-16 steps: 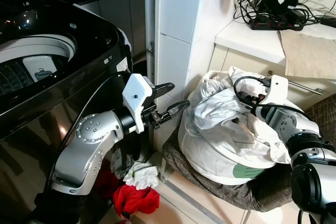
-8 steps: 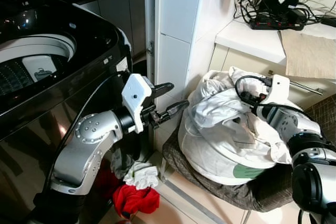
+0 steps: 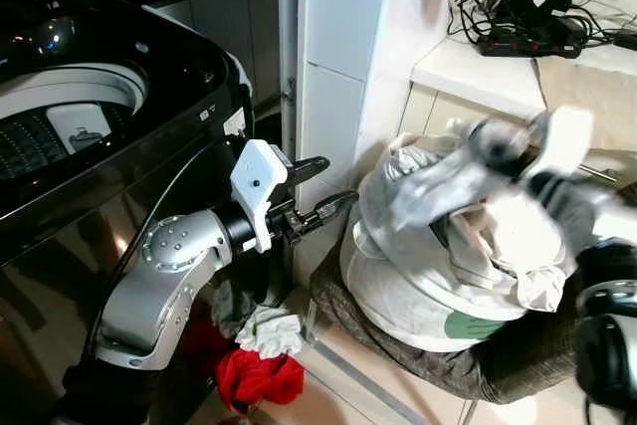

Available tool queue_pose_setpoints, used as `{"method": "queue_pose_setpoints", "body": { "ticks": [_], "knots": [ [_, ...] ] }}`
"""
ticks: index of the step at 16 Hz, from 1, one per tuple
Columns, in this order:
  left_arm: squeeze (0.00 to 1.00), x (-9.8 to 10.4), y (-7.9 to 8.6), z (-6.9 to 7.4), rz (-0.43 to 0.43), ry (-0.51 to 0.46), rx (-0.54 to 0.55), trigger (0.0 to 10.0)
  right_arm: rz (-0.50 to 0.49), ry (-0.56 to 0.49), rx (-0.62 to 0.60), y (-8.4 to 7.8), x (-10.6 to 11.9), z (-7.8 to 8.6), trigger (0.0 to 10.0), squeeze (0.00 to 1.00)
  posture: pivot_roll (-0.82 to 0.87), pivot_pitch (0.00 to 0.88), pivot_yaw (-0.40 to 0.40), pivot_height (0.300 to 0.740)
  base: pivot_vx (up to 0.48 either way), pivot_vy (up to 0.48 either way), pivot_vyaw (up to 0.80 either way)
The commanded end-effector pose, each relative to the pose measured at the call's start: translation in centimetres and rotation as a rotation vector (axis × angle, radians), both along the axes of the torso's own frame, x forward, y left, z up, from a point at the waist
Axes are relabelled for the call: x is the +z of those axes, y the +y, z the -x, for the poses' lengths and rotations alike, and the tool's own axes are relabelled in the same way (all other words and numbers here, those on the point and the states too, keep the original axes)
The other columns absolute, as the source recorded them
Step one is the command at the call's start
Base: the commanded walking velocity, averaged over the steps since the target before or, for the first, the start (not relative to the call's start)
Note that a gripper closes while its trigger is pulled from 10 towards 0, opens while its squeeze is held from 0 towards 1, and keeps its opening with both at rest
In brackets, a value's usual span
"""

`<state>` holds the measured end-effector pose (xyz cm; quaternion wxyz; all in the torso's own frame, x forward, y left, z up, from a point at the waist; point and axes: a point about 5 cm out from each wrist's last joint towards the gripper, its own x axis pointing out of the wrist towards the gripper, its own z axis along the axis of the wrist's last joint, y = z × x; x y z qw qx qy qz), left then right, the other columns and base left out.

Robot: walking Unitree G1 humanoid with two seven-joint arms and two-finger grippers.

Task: Clothes washing

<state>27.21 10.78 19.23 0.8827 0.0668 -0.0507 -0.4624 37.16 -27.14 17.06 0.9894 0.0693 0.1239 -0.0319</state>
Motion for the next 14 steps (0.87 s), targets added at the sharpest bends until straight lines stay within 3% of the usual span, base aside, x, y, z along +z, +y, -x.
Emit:
{"method": "queue_pose_setpoints", "body": {
  "ticks": [1, 2, 4, 7, 8, 10, 11, 12, 14],
  "knots": [
    [0.00, 0.7, -0.4, 0.1, -0.017, -0.038, -0.014, 10.0, 0.063, -0.078, 0.013, -0.4, 2.9, 0.0, 0.0, 0.00, -0.02, 0.000, -0.046, 0.740, 0.000, 0.000, 0.00],
    [0.00, 0.7, -0.4, 0.1, -0.017, -0.041, -0.015, 10.0, 0.080, -0.101, 0.019, -0.4, 3.9, 0.1, 0.0, 0.00, -0.02, 0.000, -0.046, 0.740, 0.000, 0.000, 0.00],
    [0.00, 0.8, -0.4, 0.1, -0.017, -0.048, -0.013, 10.0, 0.124, -0.208, 0.098, 0.2, 7.9, 0.9, 0.0, 0.00, -0.02, 0.000, -0.047, 0.740, 0.000, 0.000, 0.00],
    [0.00, 1.2, -0.5, 0.1, -0.008, -0.068, -0.014, 10.0, 0.062, -0.323, 0.168, 1.2, 11.7, 2.3, 0.0, 0.00, -0.03, 0.000, -0.050, 0.740, 0.000, 0.000, 0.00],
    [0.00, 2.6, -0.6, -0.3, 0.054, -0.118, 0.015, 10.0, -0.004, -0.373, 0.243, 2.1, 13.3, 3.2, 0.0, 0.00, -0.03, 0.000, -0.049, 0.740, 0.000, 0.000, 0.00],
    [0.00, 4.5, -0.8, -0.9, 0.155, -0.169, 0.050, 10.0, -0.043, -0.394, 0.368, 3.5, 14.2, 4.2, 0.0, 0.00, -0.03, 0.000, -0.052, 0.740, 0.000, 0.000, 0.00],
    [0.00, 6.7, -1.3, -1.4, 0.288, -0.185, 0.027, 10.0, -0.093, -0.428, 0.541, 5.6, 14.7, 5.5, 0.0, 0.00, -0.03, 0.000, -0.053, 0.740, 0.000, 0.000, 0.00],
    [1.00, 8.0, -2.1, -1.5, 0.312, -0.200, -0.042, 10.0, -0.160, -0.472, 0.656, 6.9, 15.1, 6.3, 0.0, 0.00, -0.04, 0.000, -0.053, 0.740, 0.000, 0.000, 0.00],
    [1.00, 9.0, -3.0, -1.4, 0.327, -0.224, -0.100, 10.0, -0.215, -0.504, 0.737, 7.7, 15.3, 7.0, 0.0, 0.00, -0.03, 0.000, -0.056, 0.740, 0.000, 0.000, 0.00]
  ]
}}
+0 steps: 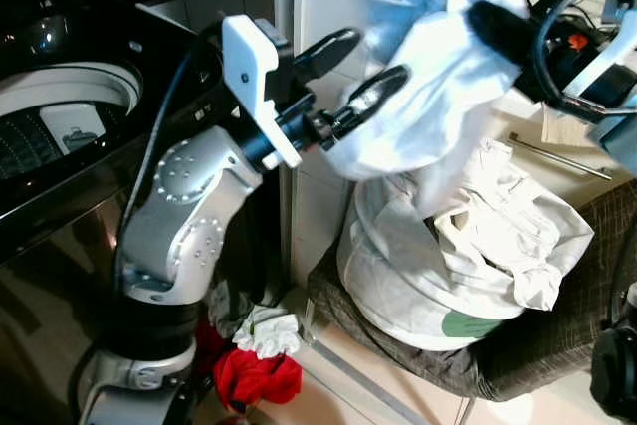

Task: Clothes washing

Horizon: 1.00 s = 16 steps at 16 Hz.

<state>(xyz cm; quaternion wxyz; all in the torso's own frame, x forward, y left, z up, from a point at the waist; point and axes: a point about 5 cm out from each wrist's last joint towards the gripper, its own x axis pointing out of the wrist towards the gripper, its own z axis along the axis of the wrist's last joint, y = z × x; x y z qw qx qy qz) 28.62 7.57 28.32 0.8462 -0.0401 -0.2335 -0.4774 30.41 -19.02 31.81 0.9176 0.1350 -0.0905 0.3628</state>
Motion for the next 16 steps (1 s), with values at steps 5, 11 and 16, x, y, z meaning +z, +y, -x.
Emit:
{"method": "queue_pose_setpoints", "body": {
  "ticks": [5, 11, 16],
  "knots": [
    [1.00, 0.9, -1.6, -0.9, 0.028, -0.007, -0.025, 10.0, -0.040, -0.046, 0.259, 2.1, 0.1, 2.8, 0.0, 0.00, -0.03, 0.000, -0.067, 0.740, 0.000, 0.000, 0.00],
    [0.00, -0.2, -2.8, -1.0, 0.006, 0.025, -0.018, 0.0, -0.051, -0.053, 0.318, 2.9, 0.3, 3.5, 0.0, 0.00, -0.04, 0.000, -0.069, 0.740, 0.000, 0.000, 0.00],
    [0.00, 0.3, -2.2, -1.1, 0.059, 0.035, -0.025, 0.0, -0.058, -0.046, 0.315, 3.0, 0.4, 3.4, 0.0, 0.00, -0.03, 0.000, -0.072, 0.740, 0.000, 0.000, 0.00]
  ]
}}
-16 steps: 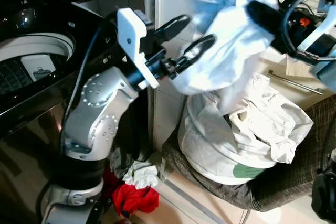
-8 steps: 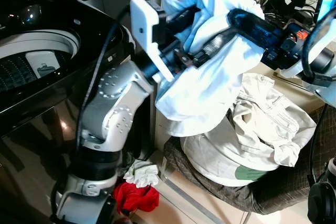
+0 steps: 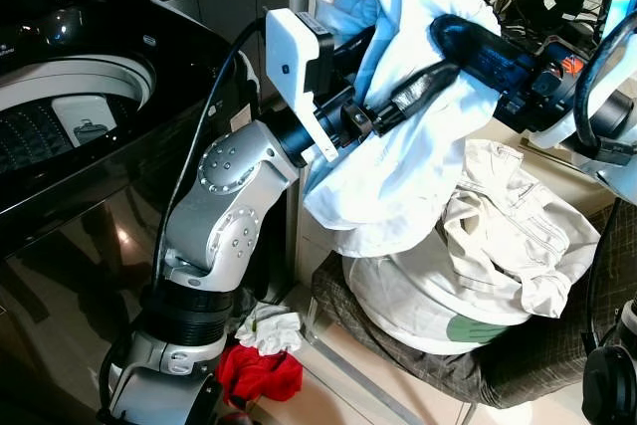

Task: Clothes washing

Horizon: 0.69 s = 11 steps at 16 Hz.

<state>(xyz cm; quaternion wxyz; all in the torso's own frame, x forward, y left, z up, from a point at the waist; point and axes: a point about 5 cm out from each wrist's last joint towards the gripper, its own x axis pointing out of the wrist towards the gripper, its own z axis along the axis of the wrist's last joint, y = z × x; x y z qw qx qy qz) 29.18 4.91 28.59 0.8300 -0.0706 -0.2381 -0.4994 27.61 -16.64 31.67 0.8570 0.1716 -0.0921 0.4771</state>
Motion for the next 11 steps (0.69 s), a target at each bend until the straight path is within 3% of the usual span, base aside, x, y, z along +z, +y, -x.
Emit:
{"method": "queue_pose_setpoints", "body": {
  "ticks": [1, 11],
  "knots": [
    [0.00, -0.09, 0.40, -0.49, 0.009, 0.027, 0.030, 0.0, 0.000, -0.026, 0.049, 0.61, 0.47, 0.50, 0.0, 0.00, -0.03, 0.000, -0.072, 0.740, 0.000, 0.000, 0.00],
    [0.00, -0.57, 0.11, 0.03, -0.027, 0.014, -0.020, 0.0, 0.004, -0.016, 0.031, 1.02, 0.39, 0.45, 0.0, 0.00, -0.03, 0.000, -0.063, 0.740, 0.000, 0.000, 0.00]
  ]
}}
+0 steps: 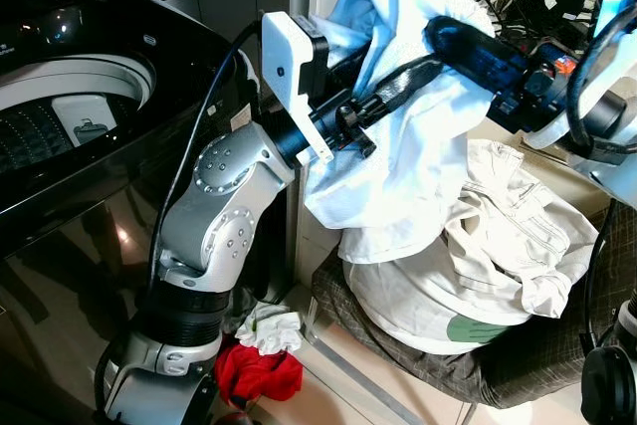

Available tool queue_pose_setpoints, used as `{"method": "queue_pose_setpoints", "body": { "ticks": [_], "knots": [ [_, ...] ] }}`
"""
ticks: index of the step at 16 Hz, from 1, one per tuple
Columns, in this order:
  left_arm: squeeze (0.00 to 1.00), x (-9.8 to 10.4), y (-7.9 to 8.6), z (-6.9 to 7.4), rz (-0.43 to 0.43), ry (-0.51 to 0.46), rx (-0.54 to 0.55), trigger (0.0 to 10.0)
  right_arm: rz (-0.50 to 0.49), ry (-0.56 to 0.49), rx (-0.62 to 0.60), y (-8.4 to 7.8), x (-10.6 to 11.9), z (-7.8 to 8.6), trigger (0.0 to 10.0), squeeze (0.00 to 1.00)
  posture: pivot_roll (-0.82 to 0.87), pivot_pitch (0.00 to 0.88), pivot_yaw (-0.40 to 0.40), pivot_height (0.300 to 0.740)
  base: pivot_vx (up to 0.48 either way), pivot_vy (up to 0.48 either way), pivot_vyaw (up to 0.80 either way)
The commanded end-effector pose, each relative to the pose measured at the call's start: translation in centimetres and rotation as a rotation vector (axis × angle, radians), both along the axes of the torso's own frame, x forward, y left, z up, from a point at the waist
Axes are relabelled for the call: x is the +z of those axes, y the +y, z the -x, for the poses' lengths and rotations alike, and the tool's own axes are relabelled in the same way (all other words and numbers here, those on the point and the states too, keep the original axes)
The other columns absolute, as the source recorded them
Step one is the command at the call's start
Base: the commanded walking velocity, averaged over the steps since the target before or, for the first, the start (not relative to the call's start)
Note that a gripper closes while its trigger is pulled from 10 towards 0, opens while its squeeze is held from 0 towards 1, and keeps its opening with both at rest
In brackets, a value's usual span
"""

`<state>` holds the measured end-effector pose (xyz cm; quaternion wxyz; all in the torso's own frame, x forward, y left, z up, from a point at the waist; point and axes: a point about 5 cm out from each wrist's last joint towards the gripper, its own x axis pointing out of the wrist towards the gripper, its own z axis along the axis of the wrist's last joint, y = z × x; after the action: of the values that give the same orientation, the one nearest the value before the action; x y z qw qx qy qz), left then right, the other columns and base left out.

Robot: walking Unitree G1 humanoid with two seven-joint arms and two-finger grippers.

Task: Clothes washing

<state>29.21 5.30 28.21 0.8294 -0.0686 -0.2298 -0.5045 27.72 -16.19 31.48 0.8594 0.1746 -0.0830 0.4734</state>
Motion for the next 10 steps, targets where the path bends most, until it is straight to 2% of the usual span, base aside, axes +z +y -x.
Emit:
{"method": "queue_pose_setpoints", "body": {
  "ticks": [1, 5, 6, 7, 8, 10],
  "knots": [
    [0.00, -0.2, -0.3, 0.1, -0.015, 0.003, -0.010, 0.0, -0.001, -0.036, 0.038, 0.6, 0.6, 0.6, 0.0, 0.00, -0.03, 0.000, -0.064, 0.740, 0.000, 0.000, 0.00],
    [0.00, -0.2, 0.2, -0.5, -0.021, -0.001, 0.044, 0.0, 0.001, -0.033, 0.039, 0.8, 0.6, 0.5, 0.0, 0.00, -0.03, 0.000, -0.064, 0.740, 0.000, 0.000, 0.00],
    [0.00, -0.4, 0.4, -0.8, -0.028, 0.006, 0.067, 0.0, 0.003, -0.036, 0.044, 0.8, 0.6, 0.6, 2.1, 0.00, -0.03, 0.000, -0.061, 0.740, 0.000, 0.000, 0.00],
    [0.00, -0.4, 0.5, -1.0, -0.028, 0.012, 0.081, 0.0, 0.004, -0.039, 0.048, 0.9, 0.6, 0.7, 10.0, 0.78, -0.03, 0.000, -0.060, 0.740, 0.000, 0.000, 0.00],
    [0.00, -0.4, 0.6, -1.2, -0.029, 0.014, 0.098, 0.0, -0.001, -0.040, 0.055, 0.9, 0.6, 0.7, 10.0, 1.00, -0.03, 0.000, -0.058, 0.740, 0.000, 0.000, 0.00],
    [0.00, 0.0, 2.0, -2.7, -0.031, 0.011, 0.224, 0.0, -0.007, -0.048, 0.086, 1.0, 0.6, 1.1, 10.0, 1.00, -0.03, 0.000, -0.052, 0.740, 0.000, 0.000, 0.00]
  ]
}}
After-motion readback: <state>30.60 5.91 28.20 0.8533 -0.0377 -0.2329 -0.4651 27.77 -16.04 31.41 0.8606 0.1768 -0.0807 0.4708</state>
